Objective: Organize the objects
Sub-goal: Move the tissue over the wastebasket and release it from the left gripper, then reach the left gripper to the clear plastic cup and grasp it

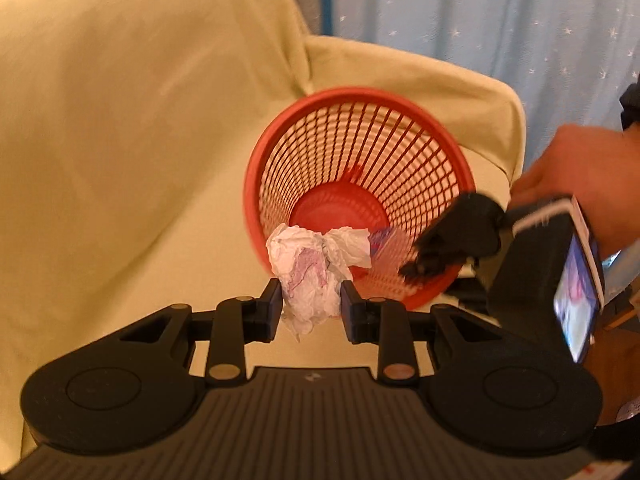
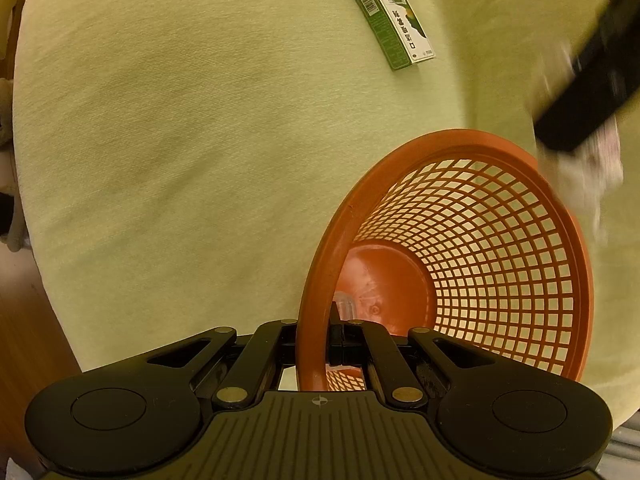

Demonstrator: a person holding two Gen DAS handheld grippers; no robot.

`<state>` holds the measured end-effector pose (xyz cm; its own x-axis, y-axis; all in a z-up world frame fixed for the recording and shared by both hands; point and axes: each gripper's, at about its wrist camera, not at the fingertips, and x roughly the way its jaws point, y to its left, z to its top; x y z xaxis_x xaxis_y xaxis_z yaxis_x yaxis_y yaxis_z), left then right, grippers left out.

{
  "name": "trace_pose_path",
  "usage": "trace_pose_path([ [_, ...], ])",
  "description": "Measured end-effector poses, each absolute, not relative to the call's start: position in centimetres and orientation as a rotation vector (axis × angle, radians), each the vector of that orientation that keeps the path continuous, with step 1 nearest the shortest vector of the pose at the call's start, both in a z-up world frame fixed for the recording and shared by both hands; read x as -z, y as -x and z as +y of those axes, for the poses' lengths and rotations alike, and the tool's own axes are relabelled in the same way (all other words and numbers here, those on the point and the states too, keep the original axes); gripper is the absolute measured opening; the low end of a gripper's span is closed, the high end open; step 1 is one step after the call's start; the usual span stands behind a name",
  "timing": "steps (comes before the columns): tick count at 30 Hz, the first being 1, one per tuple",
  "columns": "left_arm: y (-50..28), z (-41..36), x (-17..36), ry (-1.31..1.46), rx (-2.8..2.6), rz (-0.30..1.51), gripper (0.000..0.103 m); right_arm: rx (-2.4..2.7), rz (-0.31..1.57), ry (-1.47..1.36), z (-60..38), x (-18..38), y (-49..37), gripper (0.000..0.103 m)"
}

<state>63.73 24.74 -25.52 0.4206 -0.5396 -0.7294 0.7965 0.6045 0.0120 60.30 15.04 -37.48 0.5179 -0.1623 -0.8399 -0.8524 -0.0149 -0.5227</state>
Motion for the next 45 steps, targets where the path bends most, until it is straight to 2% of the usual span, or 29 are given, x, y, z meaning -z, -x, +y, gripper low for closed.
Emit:
trace_pose_path([
  [3,-64.8,23.2,25.3,-0.405,0.887,0.715,0.028,-0.692,0.916,1.509,15.0,37.5,-60.3,0.000],
  [4,-65.2,22.8,25.4,-0.402,0.896,0.706,0.032,-0.691,0.916,1.508,15.0,37.6,-60.3,0.000],
  [5,-65.6,22.3,25.4,-0.403,0.898,0.702,0.048,-0.688,0.917,1.506,15.0,37.6,-60.3,0.000],
  [6,-66.0,21.9,25.5,-0.405,0.898,0.696,0.055,-0.686,0.919,1.505,15.0,37.6,-60.3,0.000],
  [7,-66.3,21.6,25.7,-0.401,0.905,0.690,0.056,-0.685,0.920,1.505,15.0,37.6,-60.4,0.000],
  [13,-66.7,22.9,25.4,-0.369,0.851,0.701,0.056,-0.681,0.923,1.507,15.1,37.7,-60.6,0.000],
  [20,-65.5,28.4,26.6,-0.343,0.696,0.791,0.057,-0.690,0.916,1.527,15.6,37.4,-60.0,0.000],
  [31,-62.1,37.3,30.5,-0.271,0.440,0.957,0.063,-0.704,0.898,1.565,17.5,36.9,-59.1,0.000],
  [45,-59.1,41.6,37.1,-0.291,0.408,1.039,0.067,-0.756,0.902,1.636,20.0,36.2,-56.5,0.000],
])
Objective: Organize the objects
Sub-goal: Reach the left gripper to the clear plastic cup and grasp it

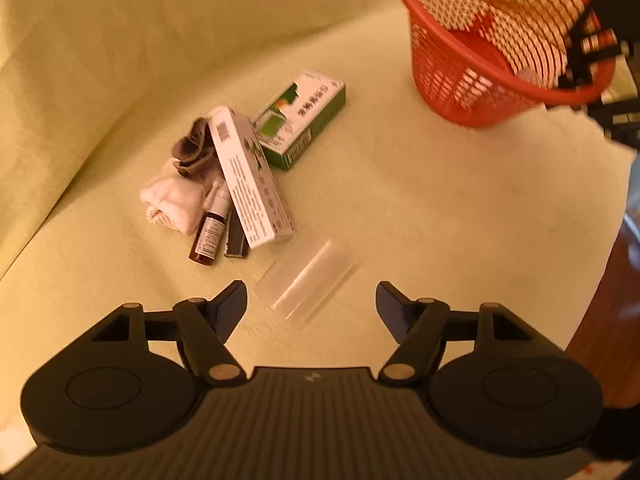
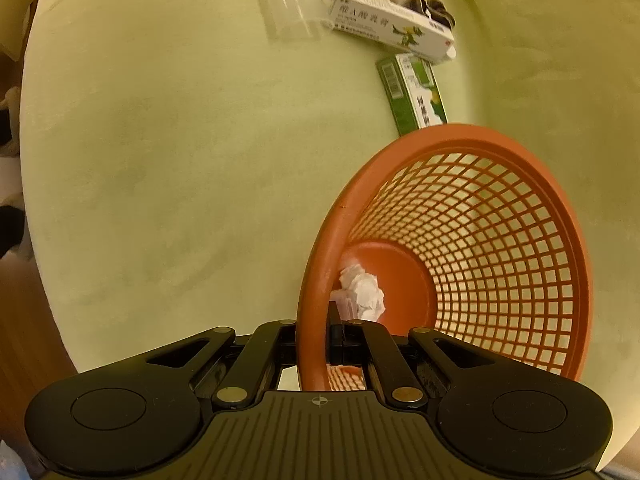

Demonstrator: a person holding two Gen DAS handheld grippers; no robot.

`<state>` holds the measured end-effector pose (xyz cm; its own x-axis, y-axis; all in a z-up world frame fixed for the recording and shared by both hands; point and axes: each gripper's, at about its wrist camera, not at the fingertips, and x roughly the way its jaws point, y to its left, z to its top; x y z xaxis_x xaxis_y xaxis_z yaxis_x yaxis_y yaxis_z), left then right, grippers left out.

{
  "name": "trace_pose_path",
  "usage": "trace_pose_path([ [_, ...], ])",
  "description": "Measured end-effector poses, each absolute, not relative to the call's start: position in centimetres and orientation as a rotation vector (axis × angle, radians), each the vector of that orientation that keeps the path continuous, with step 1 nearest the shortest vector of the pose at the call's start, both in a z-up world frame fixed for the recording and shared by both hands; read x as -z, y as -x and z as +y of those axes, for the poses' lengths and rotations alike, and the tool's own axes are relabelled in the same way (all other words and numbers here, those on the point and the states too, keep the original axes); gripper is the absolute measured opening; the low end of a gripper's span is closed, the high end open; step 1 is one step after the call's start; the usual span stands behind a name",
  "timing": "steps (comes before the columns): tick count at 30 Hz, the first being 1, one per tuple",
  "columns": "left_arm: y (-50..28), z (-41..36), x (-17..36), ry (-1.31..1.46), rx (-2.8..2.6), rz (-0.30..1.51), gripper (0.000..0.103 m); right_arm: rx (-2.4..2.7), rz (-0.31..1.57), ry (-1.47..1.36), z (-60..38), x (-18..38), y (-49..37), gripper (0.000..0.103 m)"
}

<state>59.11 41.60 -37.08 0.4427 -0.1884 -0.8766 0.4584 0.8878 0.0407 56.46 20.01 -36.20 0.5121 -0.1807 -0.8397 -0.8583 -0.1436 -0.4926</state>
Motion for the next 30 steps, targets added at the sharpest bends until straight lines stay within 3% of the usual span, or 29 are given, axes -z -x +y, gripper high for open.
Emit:
trace_pose_path([
  [14,-62.2,42.1,40.8,-0.422,0.540,0.995,0.072,-0.747,0.932,1.709,20.6,36.9,-55.5,0.000],
  [30,-64.1,42.5,43.4,-0.435,0.642,1.041,0.069,-0.747,0.949,1.703,20.9,36.6,-56.0,0.000],
])
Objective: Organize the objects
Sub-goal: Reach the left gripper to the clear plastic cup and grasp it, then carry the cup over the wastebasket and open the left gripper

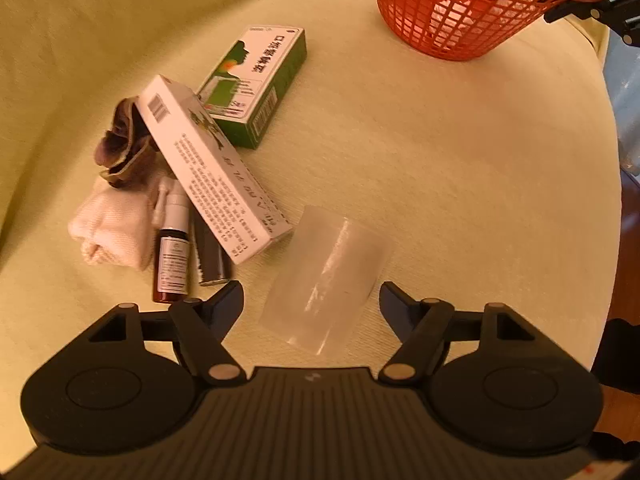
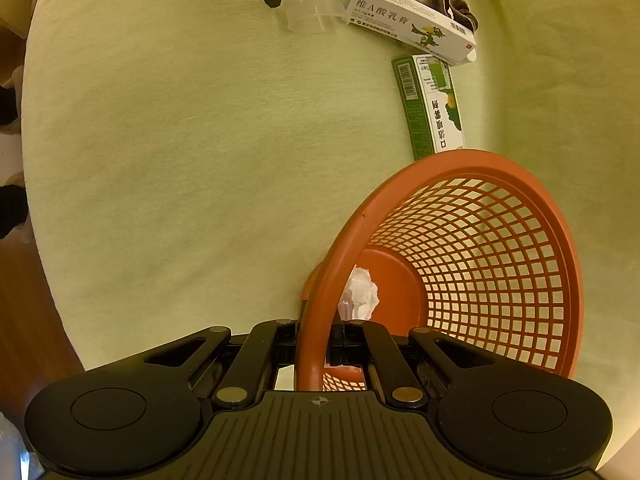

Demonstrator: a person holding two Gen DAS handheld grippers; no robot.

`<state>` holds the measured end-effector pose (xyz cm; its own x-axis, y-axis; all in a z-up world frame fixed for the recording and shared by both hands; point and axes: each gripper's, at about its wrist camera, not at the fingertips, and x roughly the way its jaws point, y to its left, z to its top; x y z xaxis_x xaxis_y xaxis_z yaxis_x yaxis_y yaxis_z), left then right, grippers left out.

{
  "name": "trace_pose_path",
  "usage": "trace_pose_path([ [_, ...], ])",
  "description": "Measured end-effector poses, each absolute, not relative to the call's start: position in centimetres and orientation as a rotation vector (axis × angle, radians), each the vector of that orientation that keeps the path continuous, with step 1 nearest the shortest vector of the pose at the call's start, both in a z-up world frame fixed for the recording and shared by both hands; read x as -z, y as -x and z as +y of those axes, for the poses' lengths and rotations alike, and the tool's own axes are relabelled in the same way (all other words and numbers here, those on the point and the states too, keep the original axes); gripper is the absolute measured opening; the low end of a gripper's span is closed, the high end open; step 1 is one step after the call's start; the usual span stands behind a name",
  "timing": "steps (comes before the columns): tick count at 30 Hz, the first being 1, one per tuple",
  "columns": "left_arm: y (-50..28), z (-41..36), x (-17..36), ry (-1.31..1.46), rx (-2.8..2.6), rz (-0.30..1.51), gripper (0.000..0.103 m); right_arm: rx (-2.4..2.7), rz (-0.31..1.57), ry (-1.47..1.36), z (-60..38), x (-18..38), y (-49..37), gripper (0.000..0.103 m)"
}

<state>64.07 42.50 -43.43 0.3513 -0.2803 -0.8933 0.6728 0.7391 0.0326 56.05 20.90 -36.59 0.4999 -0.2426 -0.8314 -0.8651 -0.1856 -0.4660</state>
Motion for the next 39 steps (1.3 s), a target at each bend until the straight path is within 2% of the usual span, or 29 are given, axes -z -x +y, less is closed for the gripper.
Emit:
trace_pose_path([
  [2,-64.3,42.4,43.5,-0.431,0.649,1.051,0.063,-0.747,0.950,1.699,20.9,36.6,-56.2,0.000],
  [8,-64.4,42.1,43.7,-0.434,0.675,1.071,0.060,-0.745,0.949,1.696,20.9,36.6,-56.3,0.000],
  [11,-64.7,41.9,43.8,-0.432,0.675,1.084,0.054,-0.742,0.950,1.690,20.9,36.6,-56.2,0.000],
  [29,-64.4,40.6,43.3,-0.397,0.640,1.110,0.049,-0.752,0.951,1.675,20.9,37.0,-56.5,0.000],
  [39,-63.3,40.2,38.2,-0.349,0.621,1.066,0.049,-0.751,0.944,1.674,20.8,36.9,-56.2,0.000],
])
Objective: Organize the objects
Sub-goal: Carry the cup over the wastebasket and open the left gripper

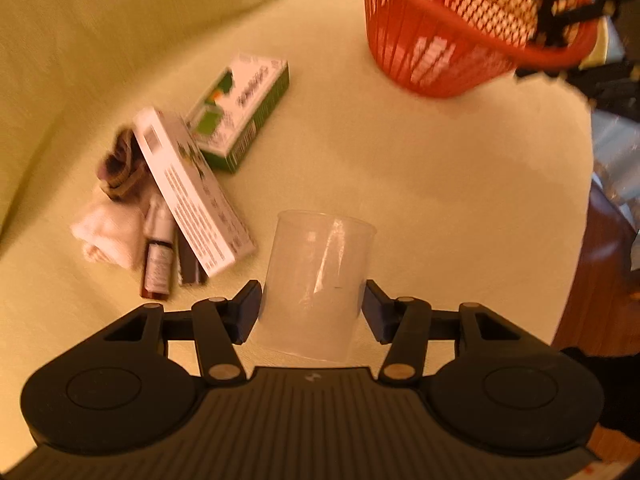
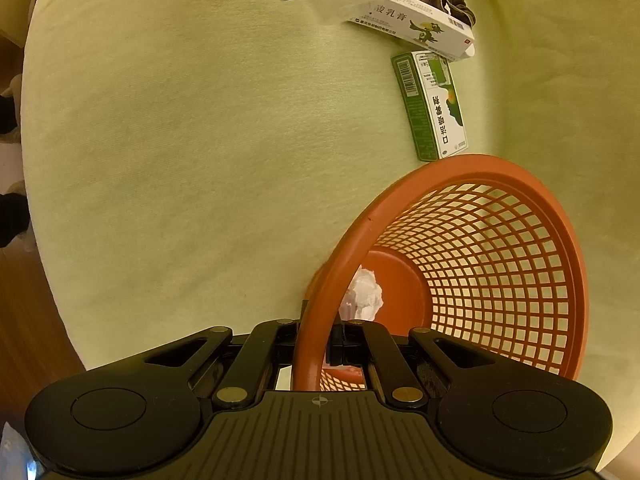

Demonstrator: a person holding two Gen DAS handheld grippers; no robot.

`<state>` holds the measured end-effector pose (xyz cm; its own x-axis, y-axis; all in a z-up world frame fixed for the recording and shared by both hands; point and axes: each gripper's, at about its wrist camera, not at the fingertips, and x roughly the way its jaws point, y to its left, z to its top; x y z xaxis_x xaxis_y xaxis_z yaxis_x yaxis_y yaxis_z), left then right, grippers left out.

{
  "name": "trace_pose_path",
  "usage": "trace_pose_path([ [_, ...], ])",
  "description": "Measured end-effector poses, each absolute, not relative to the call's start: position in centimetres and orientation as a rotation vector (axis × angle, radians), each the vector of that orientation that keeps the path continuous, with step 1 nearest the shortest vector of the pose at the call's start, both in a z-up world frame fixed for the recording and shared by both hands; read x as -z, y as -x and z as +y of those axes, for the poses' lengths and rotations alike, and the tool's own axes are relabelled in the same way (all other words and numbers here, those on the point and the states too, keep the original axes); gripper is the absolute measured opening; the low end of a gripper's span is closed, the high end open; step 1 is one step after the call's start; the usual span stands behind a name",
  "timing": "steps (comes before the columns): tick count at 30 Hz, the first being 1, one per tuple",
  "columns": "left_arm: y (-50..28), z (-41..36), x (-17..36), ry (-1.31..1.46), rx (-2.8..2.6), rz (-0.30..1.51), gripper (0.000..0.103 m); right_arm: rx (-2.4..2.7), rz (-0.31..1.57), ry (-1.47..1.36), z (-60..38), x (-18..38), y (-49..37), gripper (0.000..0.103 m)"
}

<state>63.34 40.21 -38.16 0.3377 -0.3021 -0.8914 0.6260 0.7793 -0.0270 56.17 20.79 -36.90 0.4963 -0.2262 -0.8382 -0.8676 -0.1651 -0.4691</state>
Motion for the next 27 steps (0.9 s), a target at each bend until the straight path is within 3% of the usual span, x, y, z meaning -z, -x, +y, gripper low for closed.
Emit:
trace_pose_path([
  [14,-65.7,34.8,23.9,-0.449,0.806,0.773,0.049,-0.748,0.923,1.673,20.5,36.8,-55.4,0.000],
  [21,-67.3,29.2,21.7,-0.418,0.916,0.732,0.050,-0.740,0.922,1.651,20.3,36.8,-55.2,0.000],
  [23,-68.0,28.0,21.7,-0.375,0.925,0.734,0.064,-0.735,0.923,1.644,20.2,36.8,-55.2,0.000],
  [27,-67.7,27.7,21.6,-0.370,0.895,0.718,0.065,-0.729,0.925,1.634,19.9,36.7,-55.3,0.000],
])
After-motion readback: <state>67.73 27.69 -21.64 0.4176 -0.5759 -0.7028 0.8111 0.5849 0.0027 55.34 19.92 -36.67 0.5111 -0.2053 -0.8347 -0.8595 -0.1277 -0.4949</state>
